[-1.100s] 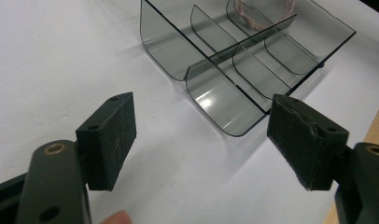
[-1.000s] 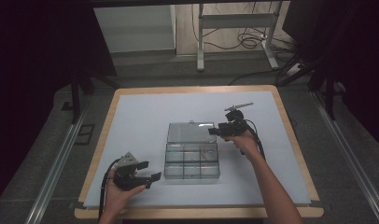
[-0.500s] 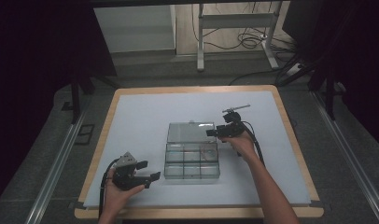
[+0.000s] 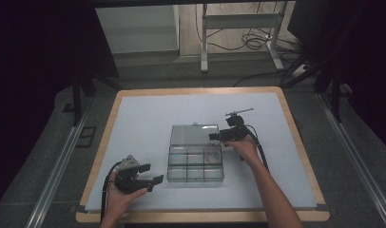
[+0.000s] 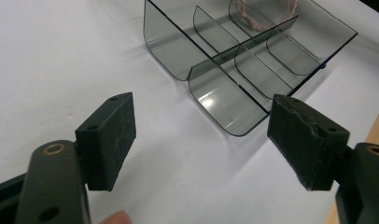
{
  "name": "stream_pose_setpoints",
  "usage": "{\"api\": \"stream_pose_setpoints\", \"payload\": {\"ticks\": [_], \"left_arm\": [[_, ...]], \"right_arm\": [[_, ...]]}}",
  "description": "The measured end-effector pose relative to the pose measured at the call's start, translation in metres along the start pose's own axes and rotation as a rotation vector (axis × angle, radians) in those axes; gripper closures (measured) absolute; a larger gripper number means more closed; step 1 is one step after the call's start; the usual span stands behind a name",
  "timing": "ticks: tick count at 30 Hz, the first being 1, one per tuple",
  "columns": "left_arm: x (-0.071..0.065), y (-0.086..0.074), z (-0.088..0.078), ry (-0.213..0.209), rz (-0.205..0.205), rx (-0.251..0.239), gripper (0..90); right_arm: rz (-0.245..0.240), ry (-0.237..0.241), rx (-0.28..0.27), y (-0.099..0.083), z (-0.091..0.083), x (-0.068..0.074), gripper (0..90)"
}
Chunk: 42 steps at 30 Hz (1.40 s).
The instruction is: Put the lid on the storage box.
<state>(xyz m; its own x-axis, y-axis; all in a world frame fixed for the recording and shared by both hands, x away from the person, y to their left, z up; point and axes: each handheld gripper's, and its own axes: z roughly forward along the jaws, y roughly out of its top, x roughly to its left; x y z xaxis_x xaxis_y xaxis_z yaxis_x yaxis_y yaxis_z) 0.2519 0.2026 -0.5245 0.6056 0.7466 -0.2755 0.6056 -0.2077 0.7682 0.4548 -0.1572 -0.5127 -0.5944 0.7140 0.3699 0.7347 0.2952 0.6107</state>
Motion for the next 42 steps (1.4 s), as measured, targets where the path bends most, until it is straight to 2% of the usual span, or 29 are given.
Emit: {"api": "stream_pose_setpoints", "payload": {"ticks": [16,23,33,42], "left_arm": [[0.000,0.000,0.001,0.004,0.000,0.007,24.1],[0.000,-0.001,0.003,0.004,-0.001,0.014,24.1],[0.001,-0.001,0.003,0.002,-0.002,0.013,24.1],[0.001,-0.001,0.003,0.002,-0.002,0.015,24.1]], "right_arm": [[0.021,0.024,0.013,-0.001,0.003,-0.002,30.7],[0.047,0.049,0.024,-0.001,0.004,-0.005,30.3],[0.086,0.111,0.035,-0.002,0.005,-0.011,33.4],[0.087,0.123,0.035,-0.002,0.006,-0.013,34.8]]}}
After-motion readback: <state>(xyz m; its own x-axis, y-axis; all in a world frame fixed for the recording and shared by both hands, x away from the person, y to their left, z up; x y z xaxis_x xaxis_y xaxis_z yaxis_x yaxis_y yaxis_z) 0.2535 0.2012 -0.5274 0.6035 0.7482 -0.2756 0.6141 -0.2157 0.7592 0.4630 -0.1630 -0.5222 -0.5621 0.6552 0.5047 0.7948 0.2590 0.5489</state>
